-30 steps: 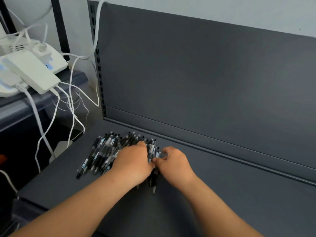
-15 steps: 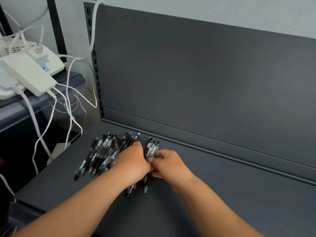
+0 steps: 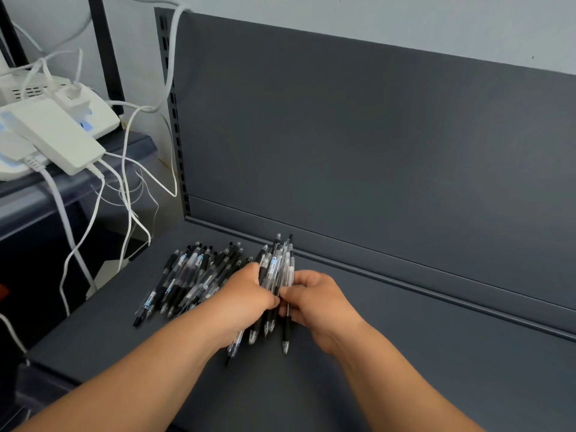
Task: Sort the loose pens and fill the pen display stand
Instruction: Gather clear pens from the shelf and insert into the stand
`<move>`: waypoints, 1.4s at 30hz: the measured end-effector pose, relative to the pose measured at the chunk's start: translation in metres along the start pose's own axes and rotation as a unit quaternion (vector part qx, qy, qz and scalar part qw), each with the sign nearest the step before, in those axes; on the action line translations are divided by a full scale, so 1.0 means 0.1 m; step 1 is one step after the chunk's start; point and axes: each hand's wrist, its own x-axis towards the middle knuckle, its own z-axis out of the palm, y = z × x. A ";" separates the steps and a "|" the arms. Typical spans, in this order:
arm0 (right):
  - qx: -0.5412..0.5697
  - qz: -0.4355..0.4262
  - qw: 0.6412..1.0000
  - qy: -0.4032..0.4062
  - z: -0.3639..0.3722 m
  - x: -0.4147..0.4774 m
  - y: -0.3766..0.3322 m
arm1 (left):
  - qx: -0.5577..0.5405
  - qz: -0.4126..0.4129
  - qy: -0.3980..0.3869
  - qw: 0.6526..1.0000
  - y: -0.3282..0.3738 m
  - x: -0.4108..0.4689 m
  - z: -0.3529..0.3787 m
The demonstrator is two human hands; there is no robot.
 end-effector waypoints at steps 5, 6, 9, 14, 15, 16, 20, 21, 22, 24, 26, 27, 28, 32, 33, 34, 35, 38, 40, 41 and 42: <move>0.018 -0.046 0.999 0.002 -0.03 -0.06 -0.10 | -0.076 0.027 -0.011 0.997 0.07 -0.03 0.01; 0.021 -0.055 0.998 0.003 -0.03 -0.08 -0.12 | -0.094 0.033 -0.014 0.995 0.09 -0.04 0.02; 0.021 -0.071 0.997 0.004 -0.07 -0.13 -0.18 | -0.121 0.055 -0.023 0.991 0.15 -0.07 0.02; 0.021 -0.077 0.996 0.027 -0.16 -0.19 -0.22 | -0.137 0.069 -0.047 0.987 0.15 -0.10 0.08; 0.016 -0.080 0.996 0.034 -0.17 -0.20 -0.22 | -0.138 0.072 -0.049 0.987 0.16 -0.11 0.10; 0.011 -0.083 0.996 0.041 -0.19 -0.21 -0.22 | -0.126 0.078 -0.047 0.988 0.16 -0.12 0.11; -0.006 -0.103 0.992 0.069 -0.24 -0.30 -0.20 | -0.109 0.089 -0.044 0.989 0.22 -0.14 0.20; -0.010 -0.108 0.991 0.074 -0.25 -0.32 -0.19 | -0.116 0.087 -0.048 0.988 0.24 -0.15 0.23; -0.011 -0.112 0.991 0.078 -0.27 -0.35 -0.19 | -0.115 0.088 -0.052 0.988 0.25 -0.15 0.26; -0.006 -0.124 0.989 0.082 -0.32 -0.40 -0.19 | -0.115 0.090 -0.063 0.987 0.27 -0.15 0.31; -0.007 -0.131 0.987 0.090 -0.41 -0.46 -0.19 | -0.130 0.082 -0.077 0.985 0.29 -0.14 0.36; -0.017 -0.131 0.986 0.097 -0.47 -0.50 -0.19 | -0.144 0.074 -0.084 0.983 0.30 -0.15 0.38; -0.030 -0.132 0.985 0.107 -0.53 -0.53 -0.19 | -0.157 0.068 -0.087 0.981 0.33 -0.15 0.41; -0.059 -0.130 0.979 0.146 -0.85 -0.70 -0.19 | -0.197 0.050 -0.106 0.973 0.49 -0.23 0.59; -0.054 -0.125 0.979 0.152 -0.94 -0.76 -0.19 | -0.202 0.047 -0.111 0.972 0.54 -0.26 0.65; -0.045 -0.121 0.980 0.154 -1.04 -0.82 -0.18 | -0.205 0.045 -0.115 0.971 0.58 -0.29 0.73; -0.039 -0.119 0.980 0.155 -1.14 -0.90 -0.17 | -0.207 0.044 -0.118 0.970 0.63 -0.33 0.81; -0.026 -0.122 0.978 0.165 -1.50 -1.14 -0.13 | -0.206 0.041 -0.130 0.969 0.77 -0.48 1.12; -0.021 -0.123 0.976 0.177 -1.77 -1.34 -0.09 | -0.202 0.042 -0.140 0.969 0.87 -0.62 1.39; -0.020 -0.124 0.975 0.182 -1.90 -1.45 -0.07 | -0.198 0.044 -0.145 0.968 0.92 -0.71 1.53; -0.019 -0.127 0.974 0.185 -2.04 -1.56 -0.05 | -0.193 0.047 -0.151 0.968 0.97 -0.79 1.69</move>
